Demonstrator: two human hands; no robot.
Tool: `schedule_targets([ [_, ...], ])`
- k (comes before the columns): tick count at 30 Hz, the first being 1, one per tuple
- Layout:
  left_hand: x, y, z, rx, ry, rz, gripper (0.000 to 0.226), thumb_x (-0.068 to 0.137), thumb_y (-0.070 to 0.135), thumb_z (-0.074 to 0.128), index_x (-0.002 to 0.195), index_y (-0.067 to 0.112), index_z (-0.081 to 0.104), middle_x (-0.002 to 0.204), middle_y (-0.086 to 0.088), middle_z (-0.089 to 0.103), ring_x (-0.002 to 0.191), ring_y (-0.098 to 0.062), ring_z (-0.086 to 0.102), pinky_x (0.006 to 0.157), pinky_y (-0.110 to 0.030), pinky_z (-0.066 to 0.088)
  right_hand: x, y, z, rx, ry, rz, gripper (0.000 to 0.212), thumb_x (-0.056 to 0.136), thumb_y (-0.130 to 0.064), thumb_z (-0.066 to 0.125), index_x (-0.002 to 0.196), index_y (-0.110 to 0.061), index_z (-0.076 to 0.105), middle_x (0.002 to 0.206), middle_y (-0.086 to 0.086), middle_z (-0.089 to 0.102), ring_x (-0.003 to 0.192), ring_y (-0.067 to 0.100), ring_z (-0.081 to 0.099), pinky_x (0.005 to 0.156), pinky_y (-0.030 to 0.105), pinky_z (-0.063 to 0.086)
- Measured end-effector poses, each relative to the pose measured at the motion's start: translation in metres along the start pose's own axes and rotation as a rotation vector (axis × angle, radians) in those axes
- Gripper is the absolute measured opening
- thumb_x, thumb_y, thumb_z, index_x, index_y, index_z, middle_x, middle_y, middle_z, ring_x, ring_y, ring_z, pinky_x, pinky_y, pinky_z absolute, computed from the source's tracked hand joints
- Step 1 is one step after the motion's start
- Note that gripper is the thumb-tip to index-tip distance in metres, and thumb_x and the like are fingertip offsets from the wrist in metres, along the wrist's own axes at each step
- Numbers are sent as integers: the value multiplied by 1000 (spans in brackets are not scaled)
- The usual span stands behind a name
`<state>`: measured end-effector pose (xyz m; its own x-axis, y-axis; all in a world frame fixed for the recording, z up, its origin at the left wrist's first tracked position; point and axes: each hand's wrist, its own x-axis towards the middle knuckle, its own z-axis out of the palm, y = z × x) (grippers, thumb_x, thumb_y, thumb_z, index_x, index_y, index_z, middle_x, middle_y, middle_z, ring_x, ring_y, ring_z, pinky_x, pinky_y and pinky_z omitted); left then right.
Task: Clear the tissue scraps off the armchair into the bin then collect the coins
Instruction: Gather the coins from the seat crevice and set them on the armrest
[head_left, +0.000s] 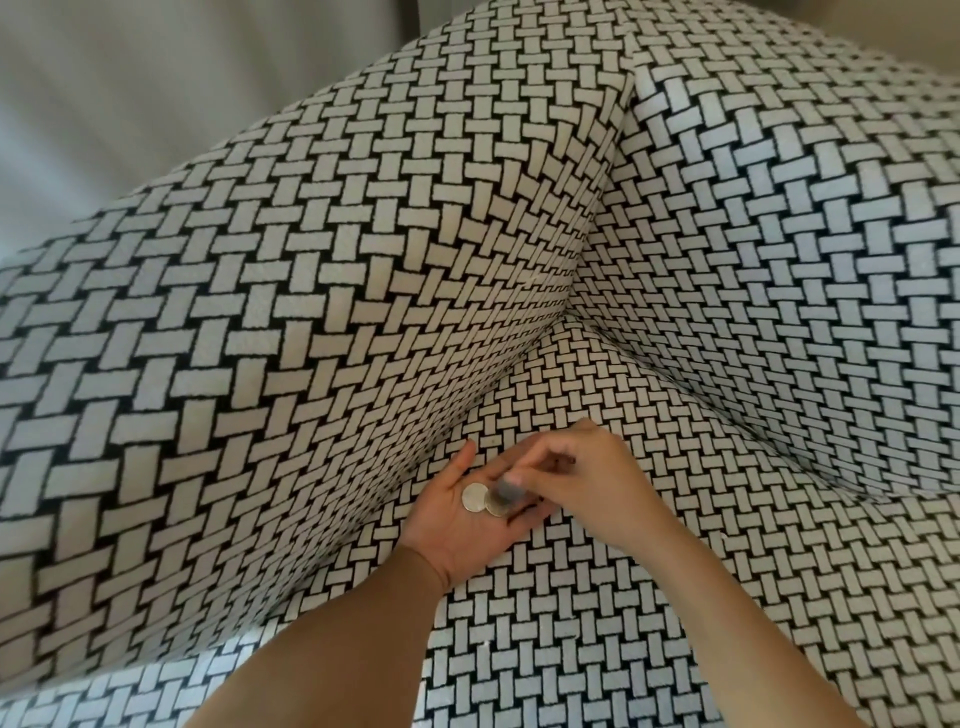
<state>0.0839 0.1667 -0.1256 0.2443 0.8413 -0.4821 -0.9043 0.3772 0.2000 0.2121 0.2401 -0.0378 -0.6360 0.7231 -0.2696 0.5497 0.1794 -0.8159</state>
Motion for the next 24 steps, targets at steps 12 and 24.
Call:
schedule_targets([
  [12,-1,-2,0,-104,-27,13,53,91,20,51,138,1,39,144,-20,39,130,-35,42,103,-53,38,12,18,10,-89,280,-107,10,85,-16,67,91,-22,71,87,-16,64,92,-2,52,77,4,37],
  [24,0,1,-2,-41,17,-13,53,98,25,38,145,5,27,152,-14,26,141,-30,22,115,-44,20,108,11,1,-669,-80,229,106,81,-75,37,150,-10,-11,157,8,-20,142,22,-26,114,47,-18],
])
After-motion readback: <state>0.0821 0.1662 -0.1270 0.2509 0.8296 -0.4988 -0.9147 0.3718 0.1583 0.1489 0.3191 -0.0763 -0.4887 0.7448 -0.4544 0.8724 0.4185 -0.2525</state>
